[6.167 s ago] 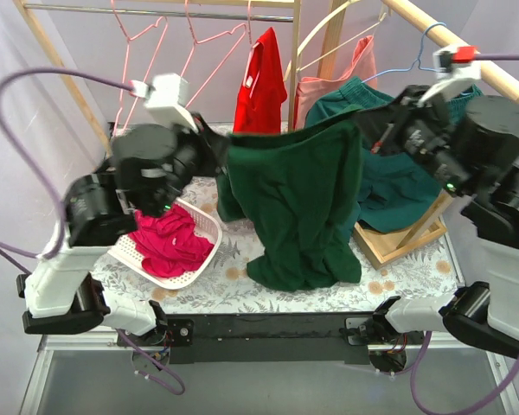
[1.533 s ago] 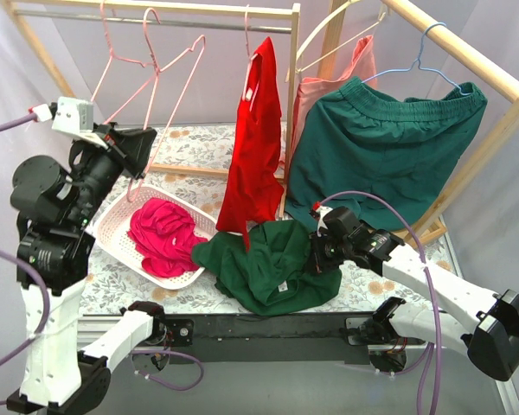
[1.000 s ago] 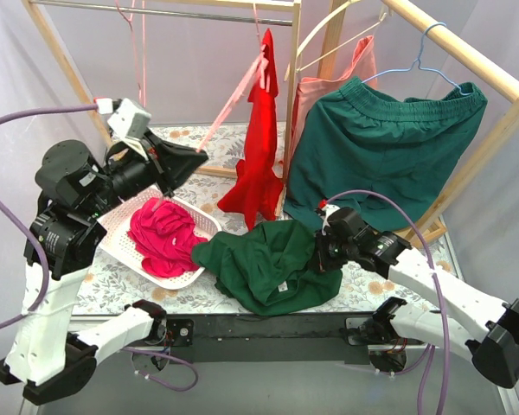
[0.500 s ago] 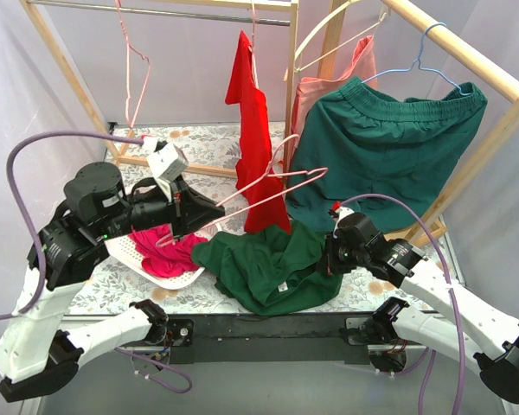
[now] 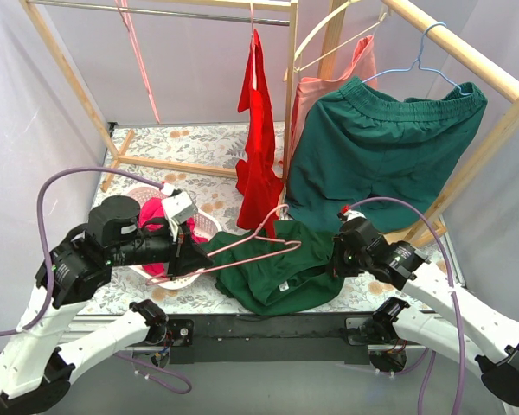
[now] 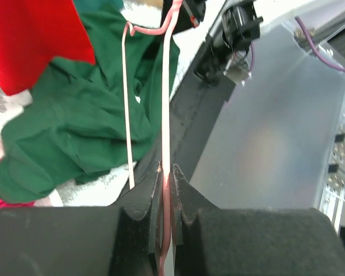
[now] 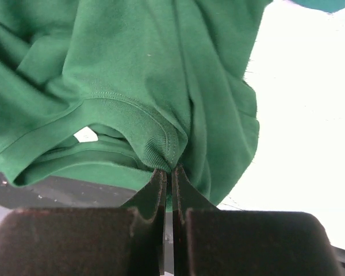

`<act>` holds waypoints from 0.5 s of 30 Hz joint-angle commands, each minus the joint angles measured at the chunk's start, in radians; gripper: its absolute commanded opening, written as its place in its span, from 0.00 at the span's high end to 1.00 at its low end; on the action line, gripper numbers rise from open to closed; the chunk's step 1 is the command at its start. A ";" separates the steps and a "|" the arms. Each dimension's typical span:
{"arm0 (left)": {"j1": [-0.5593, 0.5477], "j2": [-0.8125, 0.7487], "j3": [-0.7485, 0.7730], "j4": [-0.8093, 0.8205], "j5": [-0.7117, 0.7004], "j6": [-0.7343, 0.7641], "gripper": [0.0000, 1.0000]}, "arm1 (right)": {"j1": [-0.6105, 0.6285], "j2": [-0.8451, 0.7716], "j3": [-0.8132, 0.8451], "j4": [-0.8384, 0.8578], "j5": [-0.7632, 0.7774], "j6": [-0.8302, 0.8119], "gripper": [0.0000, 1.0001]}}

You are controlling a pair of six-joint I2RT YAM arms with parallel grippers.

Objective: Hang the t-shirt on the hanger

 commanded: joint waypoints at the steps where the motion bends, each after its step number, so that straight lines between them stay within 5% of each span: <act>1: -0.015 0.028 -0.005 -0.012 0.069 0.021 1.00 | -0.004 -0.020 0.048 -0.031 0.073 0.019 0.99; 15: -0.099 0.169 -0.009 0.080 0.046 0.008 1.00 | -0.004 0.032 0.232 -0.068 0.067 -0.069 0.99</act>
